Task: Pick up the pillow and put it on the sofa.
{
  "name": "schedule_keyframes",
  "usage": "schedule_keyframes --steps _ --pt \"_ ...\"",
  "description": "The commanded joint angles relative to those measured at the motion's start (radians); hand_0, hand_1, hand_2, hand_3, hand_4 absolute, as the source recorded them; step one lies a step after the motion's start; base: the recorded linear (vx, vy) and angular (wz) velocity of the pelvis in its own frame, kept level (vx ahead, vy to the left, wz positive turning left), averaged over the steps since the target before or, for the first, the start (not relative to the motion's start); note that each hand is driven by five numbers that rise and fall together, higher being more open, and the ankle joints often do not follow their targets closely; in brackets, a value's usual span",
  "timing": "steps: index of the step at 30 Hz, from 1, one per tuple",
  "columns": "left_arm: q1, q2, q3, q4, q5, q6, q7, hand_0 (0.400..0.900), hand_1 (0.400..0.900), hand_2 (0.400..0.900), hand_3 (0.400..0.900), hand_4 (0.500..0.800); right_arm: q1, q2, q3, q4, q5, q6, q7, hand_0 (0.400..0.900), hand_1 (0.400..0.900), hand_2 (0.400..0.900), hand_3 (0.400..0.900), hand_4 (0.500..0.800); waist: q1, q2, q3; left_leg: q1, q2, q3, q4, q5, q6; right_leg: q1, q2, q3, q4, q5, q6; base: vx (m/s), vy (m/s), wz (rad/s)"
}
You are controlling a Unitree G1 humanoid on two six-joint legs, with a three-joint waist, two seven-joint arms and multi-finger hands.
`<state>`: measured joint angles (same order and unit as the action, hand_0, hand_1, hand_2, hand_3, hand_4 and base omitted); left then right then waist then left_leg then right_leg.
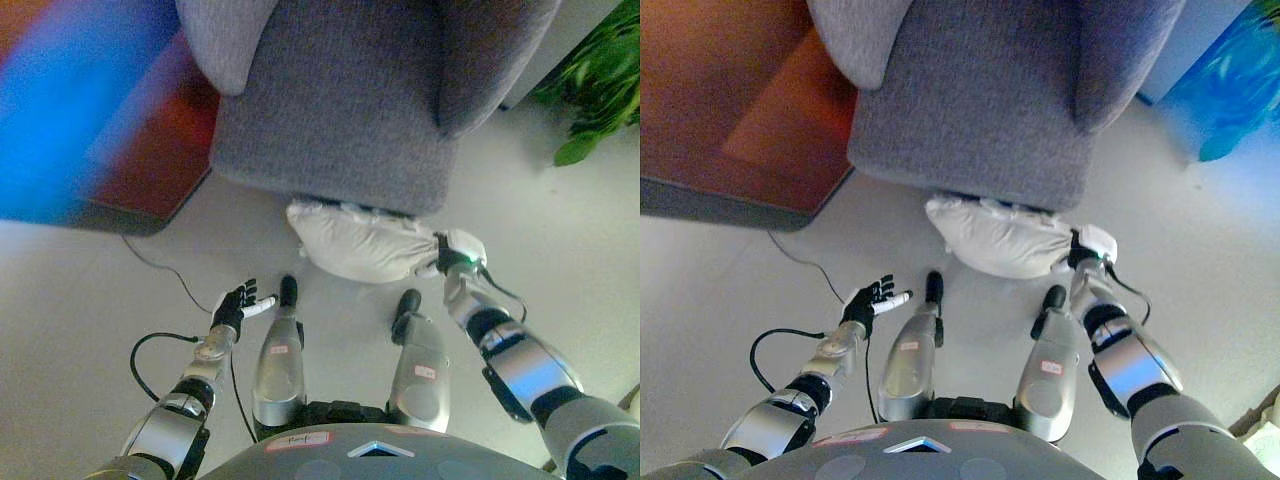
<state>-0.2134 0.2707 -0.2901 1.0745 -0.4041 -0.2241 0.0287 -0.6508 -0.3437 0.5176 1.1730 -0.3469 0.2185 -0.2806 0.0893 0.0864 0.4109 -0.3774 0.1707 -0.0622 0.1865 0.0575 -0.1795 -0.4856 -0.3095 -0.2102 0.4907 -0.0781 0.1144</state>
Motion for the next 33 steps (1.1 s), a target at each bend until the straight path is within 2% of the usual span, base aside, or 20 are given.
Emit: schedule_keyframes --steps 1,9,21,27,33 --pt "-0.007 0.094 -0.006 -0.083 -0.086 -0.053 -0.007 0.9 0.9 0.9 0.9 0.8 -0.081 -0.054 0.014 -0.039 0.064 0.024 0.021 0.9 0.9 0.9 0.9 0.8 0.046 -0.013 0.012 0.004 0.012 -0.059 0.107 -0.091 0.043 -0.017 -0.085 0.11 -0.134 0.141 0.114 -0.08 0.072 0.06" --pt "-0.006 0.104 -0.007 -0.149 -0.141 -0.076 -0.028 0.9 0.9 0.9 0.9 0.8 -0.148 -0.081 0.031 -0.058 0.092 0.045 0.049 0.9 0.9 0.9 0.9 0.8 0.064 0.004 0.06 -0.095 -0.027 -0.071 0.193 -0.115 0.05 -0.057 -0.095 0.135 -0.123 0.135 0.117 -0.05 0.07 0.02" --pt "0.015 0.116 -0.001 -0.228 -0.217 -0.118 -0.028 0.9 0.9 0.9 0.9 0.8 -0.22 -0.121 0.033 -0.044 0.072 0.037 0.079 0.9 0.9 0.9 0.9 0.8 0.094 0.011 0.1 -0.155 -0.027 -0.087 0.226 -0.109 0.048 -0.089 -0.098 0.133 -0.11 0.134 0.119 -0.03 0.021 0.04" --pt "0.043 0.123 0.004 -0.302 -0.281 -0.137 -0.027 0.9 0.9 0.9 0.9 0.8 -0.294 -0.151 0.054 -0.049 0.097 0.049 0.075 0.9 0.9 0.9 0.9 0.8 0.113 0.032 0.109 -0.213 -0.039 -0.094 0.23 -0.095 0.051 -0.143 -0.107 0.128 -0.103 0.143 0.118 -0.03 0.036 0.07" --pt "0.08 0.132 0.016 -0.378 -0.331 -0.158 -0.02 0.9 0.9 0.9 0.9 0.8 -0.393 -0.188 0.08 -0.061 0.133 0.071 0.11 0.9 0.9 0.9 0.9 0.8 0.128 0.07 0.109 -0.293 -0.06 -0.092 0.245 -0.083 0.056 -0.223 -0.117 0.136 -0.089 0.15 0.113 -0.03 0.096 0.03"
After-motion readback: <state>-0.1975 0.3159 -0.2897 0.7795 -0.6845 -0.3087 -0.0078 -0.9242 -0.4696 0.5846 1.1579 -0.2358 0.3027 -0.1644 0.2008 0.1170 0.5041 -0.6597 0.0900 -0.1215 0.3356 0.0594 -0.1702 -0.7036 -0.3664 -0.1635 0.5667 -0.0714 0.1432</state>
